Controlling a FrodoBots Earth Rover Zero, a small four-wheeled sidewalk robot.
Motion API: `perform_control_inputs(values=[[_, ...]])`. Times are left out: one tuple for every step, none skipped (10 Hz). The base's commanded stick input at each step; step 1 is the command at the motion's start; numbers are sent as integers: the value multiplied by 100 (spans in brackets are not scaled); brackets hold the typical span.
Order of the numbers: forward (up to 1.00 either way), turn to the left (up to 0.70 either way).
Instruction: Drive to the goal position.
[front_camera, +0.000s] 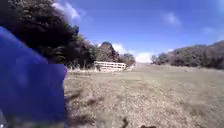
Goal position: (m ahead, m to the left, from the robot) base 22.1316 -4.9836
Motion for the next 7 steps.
perform_control_inputs(values=[[0, 0], [0, 0], [6, 0], [40, 0], [70, 0], [70, 0], [70, 0]])
